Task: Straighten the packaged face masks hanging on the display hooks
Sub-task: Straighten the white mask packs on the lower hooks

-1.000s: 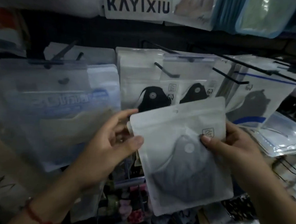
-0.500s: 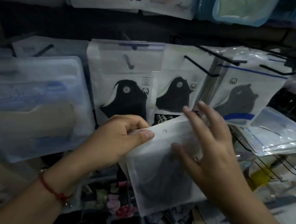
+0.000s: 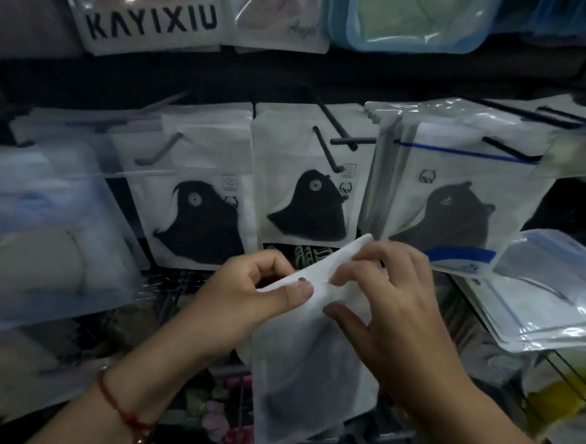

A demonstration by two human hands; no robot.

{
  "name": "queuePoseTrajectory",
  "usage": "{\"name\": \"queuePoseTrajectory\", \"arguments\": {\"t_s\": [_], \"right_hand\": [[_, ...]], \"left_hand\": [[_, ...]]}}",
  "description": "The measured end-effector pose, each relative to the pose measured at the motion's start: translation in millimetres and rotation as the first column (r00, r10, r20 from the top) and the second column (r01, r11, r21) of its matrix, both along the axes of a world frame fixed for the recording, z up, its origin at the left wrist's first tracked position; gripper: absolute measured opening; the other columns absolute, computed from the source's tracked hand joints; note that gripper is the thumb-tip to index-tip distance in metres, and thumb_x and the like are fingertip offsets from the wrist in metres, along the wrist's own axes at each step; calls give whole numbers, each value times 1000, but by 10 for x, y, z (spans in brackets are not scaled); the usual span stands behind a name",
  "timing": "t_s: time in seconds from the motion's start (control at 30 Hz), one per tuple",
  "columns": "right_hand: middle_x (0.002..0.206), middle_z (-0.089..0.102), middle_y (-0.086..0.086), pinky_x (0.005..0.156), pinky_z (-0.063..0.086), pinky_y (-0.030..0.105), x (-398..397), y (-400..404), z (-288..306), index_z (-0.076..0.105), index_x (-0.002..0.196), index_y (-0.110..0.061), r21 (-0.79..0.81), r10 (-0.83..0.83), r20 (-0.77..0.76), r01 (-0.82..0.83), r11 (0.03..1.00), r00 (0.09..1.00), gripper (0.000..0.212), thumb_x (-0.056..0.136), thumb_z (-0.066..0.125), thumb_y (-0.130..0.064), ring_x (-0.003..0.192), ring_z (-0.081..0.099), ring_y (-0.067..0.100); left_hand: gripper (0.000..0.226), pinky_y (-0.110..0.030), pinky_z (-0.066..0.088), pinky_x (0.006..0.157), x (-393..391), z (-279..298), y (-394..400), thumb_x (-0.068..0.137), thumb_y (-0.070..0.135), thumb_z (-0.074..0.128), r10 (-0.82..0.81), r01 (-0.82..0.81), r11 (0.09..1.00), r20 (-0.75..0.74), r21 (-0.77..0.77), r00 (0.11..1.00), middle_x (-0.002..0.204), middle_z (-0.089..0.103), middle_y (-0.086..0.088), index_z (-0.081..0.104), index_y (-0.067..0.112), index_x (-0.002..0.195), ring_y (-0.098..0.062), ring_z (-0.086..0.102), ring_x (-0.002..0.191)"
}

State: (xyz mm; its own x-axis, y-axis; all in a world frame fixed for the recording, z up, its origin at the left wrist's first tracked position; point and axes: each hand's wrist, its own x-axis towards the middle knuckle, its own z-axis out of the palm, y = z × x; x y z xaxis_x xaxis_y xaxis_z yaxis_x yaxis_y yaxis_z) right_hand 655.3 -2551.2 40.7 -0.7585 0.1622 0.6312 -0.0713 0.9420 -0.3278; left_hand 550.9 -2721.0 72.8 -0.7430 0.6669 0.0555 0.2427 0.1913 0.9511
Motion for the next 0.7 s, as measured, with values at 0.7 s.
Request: {"name": "queuePoseTrajectory", "arguments": {"t_s": [0.7], "right_hand": [[150,44,0,115,25,33,-58,564,368,74,95,-26,255,286,-47,-266,930,957,23,92,52,-32,144,33,20]], "left_hand": [[32,-14,44,70,-92,508,126,98,23,60,134,-113,990,-800,84,585,96,64,17,64,33,128,-9,62,87]]}}
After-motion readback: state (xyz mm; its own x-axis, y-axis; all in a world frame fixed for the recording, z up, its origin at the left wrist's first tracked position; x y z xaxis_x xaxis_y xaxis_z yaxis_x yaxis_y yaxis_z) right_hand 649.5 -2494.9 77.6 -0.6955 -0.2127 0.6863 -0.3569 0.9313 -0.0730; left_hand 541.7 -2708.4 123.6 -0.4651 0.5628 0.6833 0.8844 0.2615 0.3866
